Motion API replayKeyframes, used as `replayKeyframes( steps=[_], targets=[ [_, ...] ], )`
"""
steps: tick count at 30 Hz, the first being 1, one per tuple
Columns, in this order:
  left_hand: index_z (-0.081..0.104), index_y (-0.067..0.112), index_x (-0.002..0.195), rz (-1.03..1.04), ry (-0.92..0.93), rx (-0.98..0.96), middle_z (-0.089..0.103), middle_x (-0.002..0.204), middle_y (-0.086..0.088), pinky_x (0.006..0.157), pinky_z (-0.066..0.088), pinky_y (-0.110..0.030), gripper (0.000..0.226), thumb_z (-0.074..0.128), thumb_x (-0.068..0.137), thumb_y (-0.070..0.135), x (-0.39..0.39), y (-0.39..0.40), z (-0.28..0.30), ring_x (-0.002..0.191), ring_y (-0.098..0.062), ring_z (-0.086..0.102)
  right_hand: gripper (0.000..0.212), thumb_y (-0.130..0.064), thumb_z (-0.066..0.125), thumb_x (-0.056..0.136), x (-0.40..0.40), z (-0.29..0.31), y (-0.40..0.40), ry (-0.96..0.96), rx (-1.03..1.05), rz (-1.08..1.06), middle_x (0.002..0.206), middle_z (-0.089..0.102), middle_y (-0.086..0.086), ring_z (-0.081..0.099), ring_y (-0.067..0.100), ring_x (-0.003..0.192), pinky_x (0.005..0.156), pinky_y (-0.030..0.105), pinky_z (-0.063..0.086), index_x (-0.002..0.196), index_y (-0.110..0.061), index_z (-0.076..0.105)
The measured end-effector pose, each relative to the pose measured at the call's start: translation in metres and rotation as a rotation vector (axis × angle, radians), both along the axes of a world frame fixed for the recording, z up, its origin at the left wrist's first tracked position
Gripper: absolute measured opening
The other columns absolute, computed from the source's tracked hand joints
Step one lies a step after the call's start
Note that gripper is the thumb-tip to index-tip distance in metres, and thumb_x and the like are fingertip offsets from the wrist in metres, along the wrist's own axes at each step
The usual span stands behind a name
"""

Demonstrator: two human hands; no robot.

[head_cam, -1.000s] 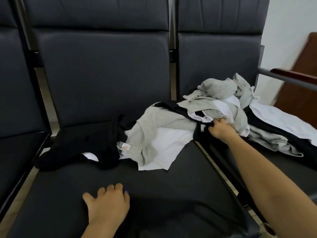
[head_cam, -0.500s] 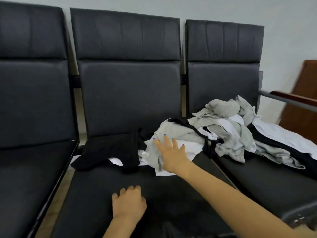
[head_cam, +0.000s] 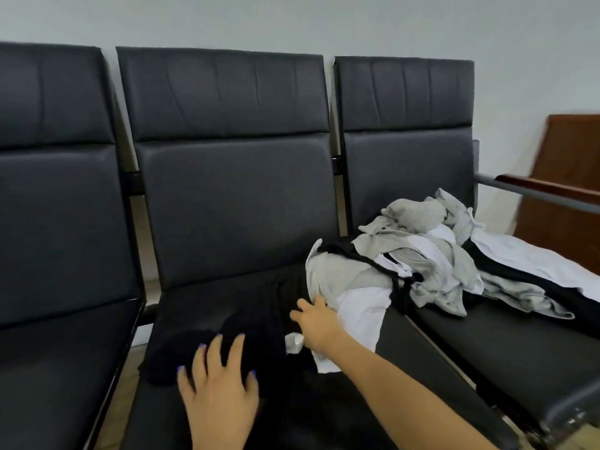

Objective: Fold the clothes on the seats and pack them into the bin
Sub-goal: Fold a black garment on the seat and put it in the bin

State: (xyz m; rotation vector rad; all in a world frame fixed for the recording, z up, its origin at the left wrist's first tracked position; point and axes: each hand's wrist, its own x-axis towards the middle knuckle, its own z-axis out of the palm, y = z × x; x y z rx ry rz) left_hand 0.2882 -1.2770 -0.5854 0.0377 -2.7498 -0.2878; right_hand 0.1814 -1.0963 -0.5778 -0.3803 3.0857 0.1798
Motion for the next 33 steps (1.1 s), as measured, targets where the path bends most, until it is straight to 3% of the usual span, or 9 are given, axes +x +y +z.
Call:
replayKeyframes(
  steps=[3, 6, 10, 11, 13, 16, 20, 27, 33],
  targets=[
    [0.014, 0.034, 0.151, 0.075, -0.293, 0.054, 0.026, 0.155, -0.011, 0.103, 0.023, -0.07, 0.111, 0.078, 0.063, 0.058, 0.01, -0.006, 0.01, 0.141, -0.042, 0.022, 0.051, -0.009, 0.054, 0.088, 0.034, 0.002, 0.02, -0.066, 0.006, 0.095, 0.135, 0.036, 0.009, 0.032, 0.037, 0.125, 0.097, 0.045, 0.042, 0.137, -0.016, 0.043],
    [-0.022, 0.039, 0.146, 0.037, -0.533, 0.066, 0.003, 0.159, 0.004, 0.111, 0.004, -0.062, 0.109, 0.051, 0.074, 0.075, 0.021, -0.006, 0.011, 0.147, -0.027, -0.003, 0.051, -0.009, 0.053, 0.085, 0.072, 0.019, 0.046, -0.079, -0.121, 0.175, 0.137, 0.039, 0.008, 0.036, 0.032, 0.122, 0.102, 0.036, 0.037, 0.135, -0.016, 0.046],
    [0.016, 0.046, 0.144, -0.327, -0.612, 0.203, 0.013, 0.152, 0.023, 0.118, 0.008, -0.038, 0.105, 0.037, 0.054, 0.096, 0.047, 0.019, 0.021, 0.144, -0.005, 0.009, 0.047, -0.009, 0.061, 0.077, 0.11, 0.059, 0.07, 0.016, -0.421, 0.258, 0.122, 0.049, 0.005, 0.045, 0.023, 0.109, 0.097, 0.023, 0.031, 0.123, -0.013, 0.059],
    [0.024, 0.042, 0.143, -0.393, -0.566, 0.332, 0.017, 0.152, 0.019, 0.115, 0.016, -0.023, 0.097, 0.044, 0.062, 0.09, 0.053, 0.029, 0.024, 0.141, 0.001, 0.016, 0.045, -0.008, 0.064, 0.074, 0.113, 0.071, 0.075, 0.041, -0.469, 0.282, 0.118, 0.051, 0.004, 0.047, 0.021, 0.106, 0.095, 0.021, 0.031, 0.119, -0.012, 0.062],
    [0.048, 0.033, 0.126, -0.43, -0.539, 0.634, 0.049, 0.14, 0.004, 0.093, 0.034, -0.008, 0.038, 0.062, 0.09, 0.037, 0.06, 0.054, 0.038, 0.123, 0.005, 0.046, 0.043, -0.007, 0.068, 0.069, 0.11, 0.096, 0.088, 0.104, -0.518, 0.32, 0.112, 0.053, 0.001, 0.05, 0.021, 0.1, 0.093, 0.027, 0.037, 0.112, -0.015, 0.064],
    [0.06, 0.028, 0.105, -0.33, -0.488, 0.978, 0.07, 0.088, 0.002, 0.069, 0.051, -0.022, 0.031, 0.048, 0.095, 0.002, 0.051, 0.086, 0.079, 0.086, -0.016, 0.068, 0.041, 0.001, 0.066, 0.071, 0.088, 0.14, 0.122, 0.222, -0.443, 0.345, 0.112, 0.054, 0.005, 0.052, 0.027, 0.099, 0.091, 0.041, 0.044, 0.109, -0.014, 0.064],
    [0.06, 0.013, 0.106, -0.338, -0.368, 1.237, 0.069, 0.074, -0.011, 0.064, 0.055, -0.04, 0.032, 0.044, 0.091, -0.011, 0.014, 0.123, 0.17, 0.066, -0.026, 0.064, 0.032, 0.006, 0.06, 0.073, 0.061, 0.233, 0.184, 0.411, -0.243, 0.335, 0.106, 0.056, 0.01, 0.053, 0.032, 0.094, 0.087, 0.039, 0.04, 0.101, -0.01, 0.064],
    [0.056, 0.022, 0.107, -0.657, -0.159, 0.906, 0.065, 0.095, 0.002, 0.079, 0.053, -0.036, 0.019, 0.047, 0.098, 0.008, -0.048, 0.237, 0.285, 0.082, -0.015, 0.063, 0.032, 0.012, 0.054, 0.069, 0.035, 0.337, 0.307, 0.777, -0.059, 0.157, 0.097, 0.058, 0.016, 0.053, 0.036, 0.088, 0.081, 0.045, 0.044, 0.095, -0.005, 0.063],
    [0.058, 0.012, 0.115, -0.819, -0.303, 0.435, 0.064, 0.105, -0.005, 0.075, 0.047, -0.032, 0.021, 0.048, 0.097, 0.015, -0.097, 0.319, 0.21, 0.09, -0.021, 0.061, 0.034, -0.002, 0.077, 0.064, 0.046, 0.255, 0.431, 0.986, 0.157, -0.277, 0.108, 0.06, 0.018, 0.053, 0.039, 0.103, 0.076, 0.053, 0.049, 0.095, -0.005, 0.062]
  ],
)
